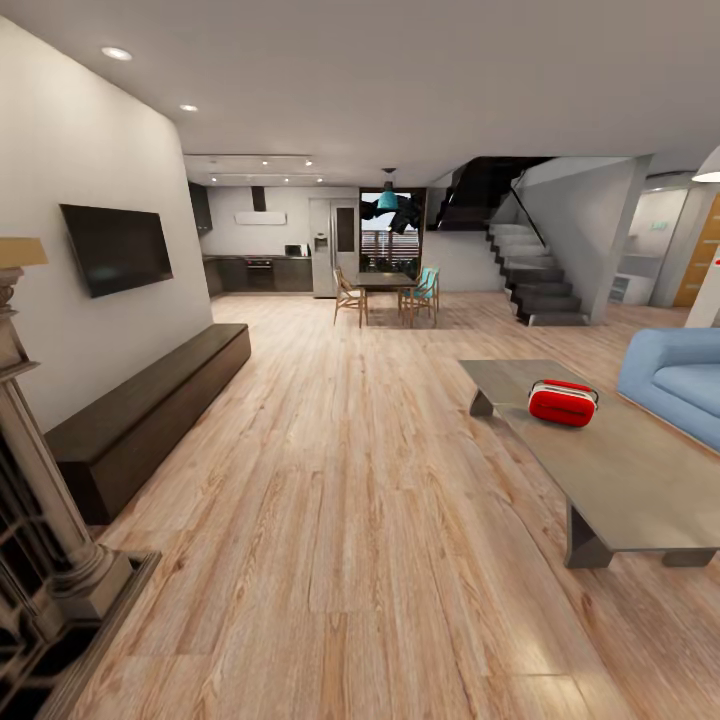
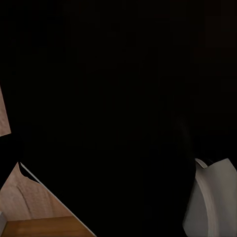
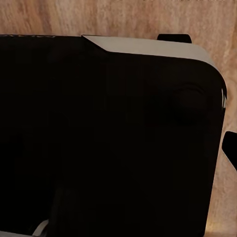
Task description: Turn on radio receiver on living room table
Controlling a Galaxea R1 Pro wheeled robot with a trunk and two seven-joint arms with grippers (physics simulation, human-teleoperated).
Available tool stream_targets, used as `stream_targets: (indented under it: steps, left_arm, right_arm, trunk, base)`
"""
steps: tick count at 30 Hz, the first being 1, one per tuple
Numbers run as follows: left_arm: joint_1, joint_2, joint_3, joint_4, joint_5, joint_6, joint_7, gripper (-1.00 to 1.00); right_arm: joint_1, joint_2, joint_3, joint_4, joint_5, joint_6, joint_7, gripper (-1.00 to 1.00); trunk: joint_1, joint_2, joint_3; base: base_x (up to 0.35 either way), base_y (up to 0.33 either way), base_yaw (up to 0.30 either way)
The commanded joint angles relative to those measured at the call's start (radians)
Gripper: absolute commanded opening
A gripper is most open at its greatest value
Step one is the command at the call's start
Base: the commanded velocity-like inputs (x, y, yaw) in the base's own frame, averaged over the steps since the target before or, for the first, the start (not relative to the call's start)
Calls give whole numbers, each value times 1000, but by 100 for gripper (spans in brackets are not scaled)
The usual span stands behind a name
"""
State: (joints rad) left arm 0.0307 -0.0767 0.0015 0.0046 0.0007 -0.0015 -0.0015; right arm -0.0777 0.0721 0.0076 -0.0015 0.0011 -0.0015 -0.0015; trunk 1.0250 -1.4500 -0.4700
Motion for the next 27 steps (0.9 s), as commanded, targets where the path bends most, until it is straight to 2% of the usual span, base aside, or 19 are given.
stream_targets:
  steps: [1, 15, 18, 20, 23, 27]
  left_arm:
    - [0, 0, 0, 0, 0, 0, 0, 100]
    - [0, -1, 1, 0, 1, 0, -3, 100]
    - [0, -14, -1, 0, -3, 5, -6, 100]
    - [0, -14, -4, -1, -4, 3, -7, 100]
    - [0, -8, -6, -9, -4, -7, -1, 100]
    - [0, 10, -2, -105, -1, -76, 5, 100]
  right_arm:
    - [0, 0, 0, 0, 0, 0, 0, 100]
    - [-1, 0, -1, 0, 0, 0, 0, 100]
    - [-1, 0, 0, -1, 5, 0, 1, 100]
    - [-1, 0, -1, -6, 7, -4, 0, 100]
    - [-2, 0, -4, -50, 8, -9, 0, 100]
    - [-2, 2, -5, -137, 8, -12, 0, 100]
  trunk:
    - [0, 0, 0]
    - [0, 0, 0]
    - [0, 0, 0]
    - [0, 0, 0]
    - [0, 0, 0]
    - [0, 0, 0]
  base:
    - [0, 0, 0]
    - [0, 0, 0]
    - [0, 0, 0]
    - [0, 0, 0]
    - [0, 0, 0]
    - [0, 0, 0]
